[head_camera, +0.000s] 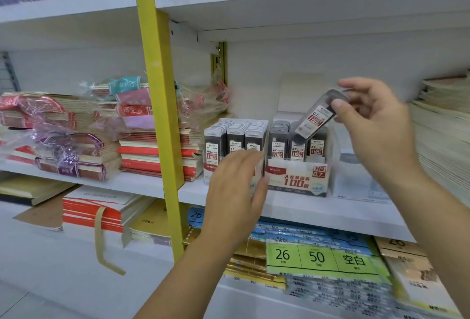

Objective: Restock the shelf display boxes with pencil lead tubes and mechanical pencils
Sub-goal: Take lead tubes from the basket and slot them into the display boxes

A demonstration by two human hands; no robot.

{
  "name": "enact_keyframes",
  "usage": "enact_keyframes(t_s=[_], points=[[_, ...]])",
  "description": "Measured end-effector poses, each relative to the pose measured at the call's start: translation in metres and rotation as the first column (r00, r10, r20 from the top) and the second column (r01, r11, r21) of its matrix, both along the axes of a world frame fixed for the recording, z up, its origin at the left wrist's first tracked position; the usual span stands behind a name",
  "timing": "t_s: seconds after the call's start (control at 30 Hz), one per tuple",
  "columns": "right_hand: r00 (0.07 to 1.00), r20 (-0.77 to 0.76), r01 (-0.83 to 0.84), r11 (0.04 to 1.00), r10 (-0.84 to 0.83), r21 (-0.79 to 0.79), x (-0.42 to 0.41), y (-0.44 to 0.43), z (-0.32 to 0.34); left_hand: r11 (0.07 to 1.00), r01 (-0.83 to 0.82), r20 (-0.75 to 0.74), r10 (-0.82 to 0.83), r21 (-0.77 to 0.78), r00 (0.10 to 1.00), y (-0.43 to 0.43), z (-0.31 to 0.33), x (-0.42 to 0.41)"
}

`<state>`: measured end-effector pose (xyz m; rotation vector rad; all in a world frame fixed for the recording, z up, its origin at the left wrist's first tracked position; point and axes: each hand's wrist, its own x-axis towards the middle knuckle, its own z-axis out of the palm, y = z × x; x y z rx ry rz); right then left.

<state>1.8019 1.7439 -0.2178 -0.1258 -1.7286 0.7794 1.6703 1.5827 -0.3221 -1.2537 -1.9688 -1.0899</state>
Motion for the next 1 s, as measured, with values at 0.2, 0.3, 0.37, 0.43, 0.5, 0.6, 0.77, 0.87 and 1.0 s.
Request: enact_keyframes(t_s=[0.2,0.3,0.37,0.43,0.5,0.6,0.77,0.87,1.0], points=[[0.962,0.174,0.158,0.948,-0.211,0.276,-0.014,0.006,-0.011,0.974,-0.11,-0.232,0.063,-0.199,0.971,0.017,-0.016,-0.001],[0.935,0.254,0.154,0.93,-0.246,0.333,-0.018,0.007,-0.009,0.971,-0.124,-0.267,0.067,-0.204,0.961,0.018,-0.02,-0.005],[0.917,0.303,0.159,0.935,-0.259,0.317,-0.022,0.009,-0.002,0.973,-0.119,-0.275,0.061,-0.199,0.959,0.019,-0.02,-0.006],[0.882,0.356,0.19,0.925,-0.308,0.329,-0.03,0.013,0.004,0.974,-0.112,-0.276,0.054,-0.198,0.96,0.019,-0.021,-0.006],[0.805,0.414,0.235,0.869,-0.425,0.435,-0.036,0.018,0.005,0.973,-0.107,-0.265,0.049,-0.206,0.963,0.019,-0.02,-0.005],[0.68,0.499,0.234,0.804,-0.538,0.547,-0.04,0.02,0.001,0.973,-0.086,-0.245,0.032,-0.212,0.969,0.016,-0.018,-0.005],[0.755,0.434,0.244,0.824,-0.492,0.511,-0.018,0.003,-0.006,0.992,0.009,-0.192,-0.033,-0.124,0.981,-0.001,-0.021,0.001],[0.913,0.33,0.138,0.942,-0.241,0.306,0.016,-0.028,-0.032,0.995,0.089,-0.103,-0.093,-0.043,0.99,-0.021,-0.043,0.01],[0.876,0.471,-0.071,0.994,0.102,-0.084,0.057,-0.057,-0.108,0.941,0.177,0.022,-0.179,-0.289,0.984,-0.054,-0.113,0.025]])
